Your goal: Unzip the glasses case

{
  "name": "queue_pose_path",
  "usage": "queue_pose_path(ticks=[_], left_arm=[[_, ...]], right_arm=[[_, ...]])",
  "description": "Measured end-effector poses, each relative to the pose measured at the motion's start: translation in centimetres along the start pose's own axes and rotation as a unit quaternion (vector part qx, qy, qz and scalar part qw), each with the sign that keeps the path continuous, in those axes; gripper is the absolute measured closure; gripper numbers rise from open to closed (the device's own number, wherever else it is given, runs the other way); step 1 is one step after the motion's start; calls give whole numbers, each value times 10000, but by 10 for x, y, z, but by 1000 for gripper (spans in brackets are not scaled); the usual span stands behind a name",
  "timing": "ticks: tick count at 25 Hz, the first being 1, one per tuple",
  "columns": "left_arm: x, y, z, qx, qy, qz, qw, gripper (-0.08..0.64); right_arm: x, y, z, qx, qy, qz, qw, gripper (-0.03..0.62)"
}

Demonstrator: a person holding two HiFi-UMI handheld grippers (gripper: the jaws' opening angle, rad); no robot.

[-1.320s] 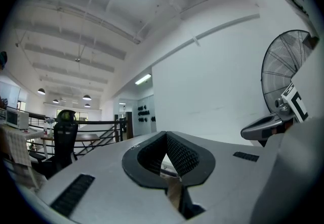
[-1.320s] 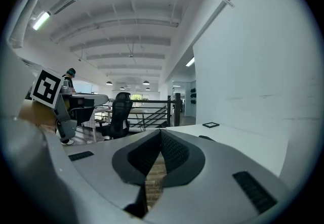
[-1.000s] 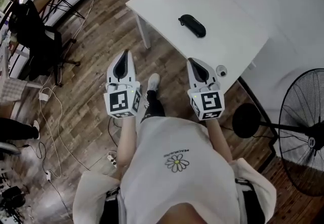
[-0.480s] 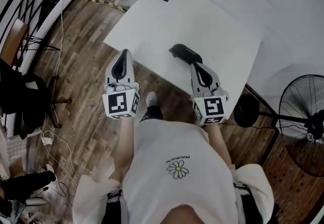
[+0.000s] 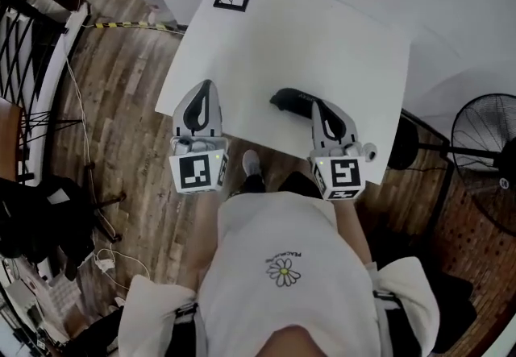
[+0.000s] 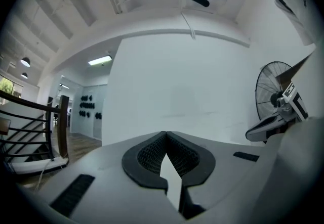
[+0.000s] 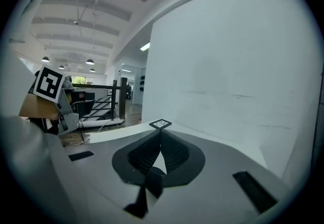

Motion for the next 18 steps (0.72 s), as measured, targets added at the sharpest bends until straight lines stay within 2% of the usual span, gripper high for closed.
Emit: queue_pose_path(ticks=[5, 9, 15, 18], left_arm=[[13, -12, -26, -72, -323, 148, 9993, 545], [39, -7, -46, -80, -683, -3, 9976, 545], [93, 19, -59, 107, -1001, -95, 9949, 545], [118, 36, -64, 351, -1151, -351, 9921, 545]], right_arm=[[19, -8, 4, -138, -536, -215, 9982, 584], [43, -8, 10, 17, -858, -464, 9952, 584], [70, -15, 29, 217, -791, -729, 9940, 584], [81, -16, 39, 383, -765, -750, 9935, 584]])
Point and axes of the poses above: the fingertips, and each gripper's own axes: z backward along the fingers, x to its right, y out of its top, the point moved 10 cm from there along z, backward along the fingers, and after that the axes turned 12 degrees about -z, right-handed, at the moved point
